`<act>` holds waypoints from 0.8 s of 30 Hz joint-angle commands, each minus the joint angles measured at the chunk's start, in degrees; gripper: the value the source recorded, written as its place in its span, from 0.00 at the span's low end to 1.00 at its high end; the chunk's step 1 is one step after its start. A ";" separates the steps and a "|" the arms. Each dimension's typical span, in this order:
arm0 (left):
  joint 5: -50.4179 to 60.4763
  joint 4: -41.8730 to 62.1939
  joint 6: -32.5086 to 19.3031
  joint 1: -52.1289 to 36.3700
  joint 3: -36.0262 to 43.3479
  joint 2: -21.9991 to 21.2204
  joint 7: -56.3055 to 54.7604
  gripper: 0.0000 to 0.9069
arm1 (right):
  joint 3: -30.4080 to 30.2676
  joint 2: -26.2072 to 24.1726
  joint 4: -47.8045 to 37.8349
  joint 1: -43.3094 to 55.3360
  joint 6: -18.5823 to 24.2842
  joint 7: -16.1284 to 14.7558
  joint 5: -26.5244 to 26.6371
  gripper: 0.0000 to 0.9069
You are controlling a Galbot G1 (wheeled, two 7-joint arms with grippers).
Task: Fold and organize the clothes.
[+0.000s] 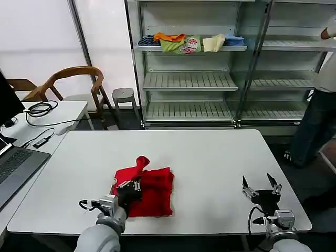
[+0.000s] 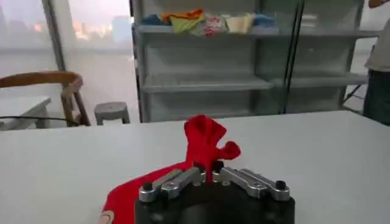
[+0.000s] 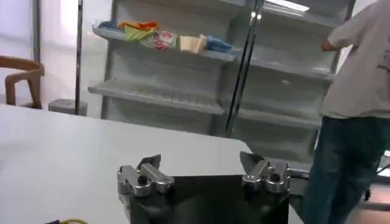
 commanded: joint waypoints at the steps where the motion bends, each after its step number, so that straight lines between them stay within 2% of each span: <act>1: 1.32 8.02 -1.54 -5.43 4.99 -3.98 -3.75 0.01 | 0.30 -0.14 -0.04 0.00 -0.10 0.03 0.00 1.00; 8: 3.92 9.89 -3.92 -4.46 7.77 -4.92 -4.21 0.02 | 0.12 -0.53 -0.74 0.88 -0.13 0.02 0.05 1.00; 9: 4.37 10.34 -4.36 -4.57 8.27 -5.48 -4.26 0.16 | 0.09 -0.54 -0.80 1.00 -0.14 0.03 0.06 1.00; 10: 4.73 10.60 -4.98 -4.66 8.53 -5.68 -4.23 1.00 | -0.01 -0.57 -0.91 1.18 -0.18 0.05 0.08 1.00; 12: 3.50 11.39 -8.12 -5.10 9.14 -6.23 -3.89 1.00 | -0.09 -0.64 -1.00 1.43 -0.17 0.03 0.13 1.00; 17: -0.22 9.90 -11.49 -5.35 9.17 -5.88 -0.75 1.00 | -0.20 -0.71 -1.12 1.90 -0.15 -0.01 0.33 1.00; 24: -1.35 6.10 -12.82 -4.35 8.42 -5.57 2.00 1.00 | -0.76 -0.28 -1.22 2.46 -0.01 -0.11 0.31 1.00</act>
